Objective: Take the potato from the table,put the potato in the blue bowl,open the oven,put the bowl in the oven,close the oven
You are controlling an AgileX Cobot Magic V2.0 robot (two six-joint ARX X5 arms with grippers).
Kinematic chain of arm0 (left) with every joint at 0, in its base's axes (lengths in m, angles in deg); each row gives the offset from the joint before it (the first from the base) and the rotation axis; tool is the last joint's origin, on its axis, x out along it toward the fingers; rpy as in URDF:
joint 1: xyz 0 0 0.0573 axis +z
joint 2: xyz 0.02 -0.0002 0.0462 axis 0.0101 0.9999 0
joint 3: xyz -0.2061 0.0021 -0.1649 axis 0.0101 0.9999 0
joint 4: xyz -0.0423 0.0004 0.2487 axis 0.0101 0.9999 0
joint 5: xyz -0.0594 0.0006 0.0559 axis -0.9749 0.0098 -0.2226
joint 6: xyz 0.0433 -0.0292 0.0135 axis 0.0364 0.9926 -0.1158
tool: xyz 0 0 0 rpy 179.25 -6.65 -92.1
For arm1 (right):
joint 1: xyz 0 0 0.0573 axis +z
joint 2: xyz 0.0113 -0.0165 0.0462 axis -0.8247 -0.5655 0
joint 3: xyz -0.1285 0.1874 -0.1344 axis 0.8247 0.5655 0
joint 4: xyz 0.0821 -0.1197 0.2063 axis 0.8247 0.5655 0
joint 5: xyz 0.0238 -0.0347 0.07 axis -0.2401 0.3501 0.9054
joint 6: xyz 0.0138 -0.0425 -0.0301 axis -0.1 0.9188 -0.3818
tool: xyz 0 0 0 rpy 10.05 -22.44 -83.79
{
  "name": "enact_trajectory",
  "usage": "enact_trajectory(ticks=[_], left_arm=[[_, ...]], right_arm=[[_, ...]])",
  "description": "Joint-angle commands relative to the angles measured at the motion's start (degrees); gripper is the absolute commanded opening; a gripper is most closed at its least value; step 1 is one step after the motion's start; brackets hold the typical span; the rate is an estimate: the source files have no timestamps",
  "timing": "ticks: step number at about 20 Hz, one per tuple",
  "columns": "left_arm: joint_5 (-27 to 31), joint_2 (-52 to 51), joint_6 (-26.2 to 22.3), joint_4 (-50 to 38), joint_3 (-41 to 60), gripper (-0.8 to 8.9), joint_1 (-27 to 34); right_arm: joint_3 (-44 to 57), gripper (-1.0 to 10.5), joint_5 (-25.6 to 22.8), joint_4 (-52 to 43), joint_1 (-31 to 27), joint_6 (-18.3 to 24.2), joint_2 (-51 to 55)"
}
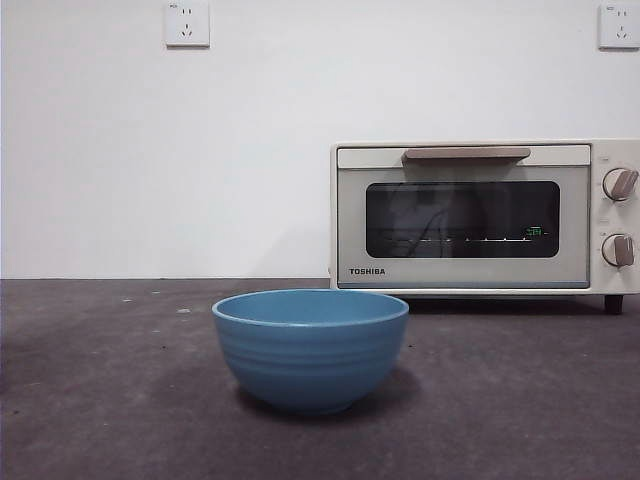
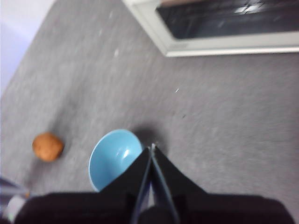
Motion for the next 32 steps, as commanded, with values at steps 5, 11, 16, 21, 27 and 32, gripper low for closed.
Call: enact_trajectory(ticks=[5,11,16,21,27,32], left_arm=[[-0.20,-0.39,-3.52,3.30,-0.07,-0.05,-3.48],[-0.07,-2.05,-6.16,8.85,-0.07,-0.05,-5.18],[-0.50,-3.32,-5.51,10.43,-0.07,-0.05,-5.18],[2.62,-3.72,-5.86,10.45,-0.07,-0.05,-5.18],[13.55,-3.72,-9.62,10.49,-0.09,-0.05,-5.18],[23.28,-3.69,-11.72,10.51,-0.09,-0.05,-5.18]], right_arm=[[-5.38,0.0,-7.15,-4.42,15.39,0.72,-13.92],[-20.55,0.0,-9.22,-4.57,30.60,3.65,-32.81],[-36.94,0.0,-12.72,0.00,39.26,8.39,-46.60],[-50.14,0.0,-13.73,1.84,45.53,10.91,-57.92],[-53.00,0.1,-13.73,-3.89,51.23,14.58,-66.69],[-53.00,3.6,-13.73,-11.26,54.25,18.53,-70.82]])
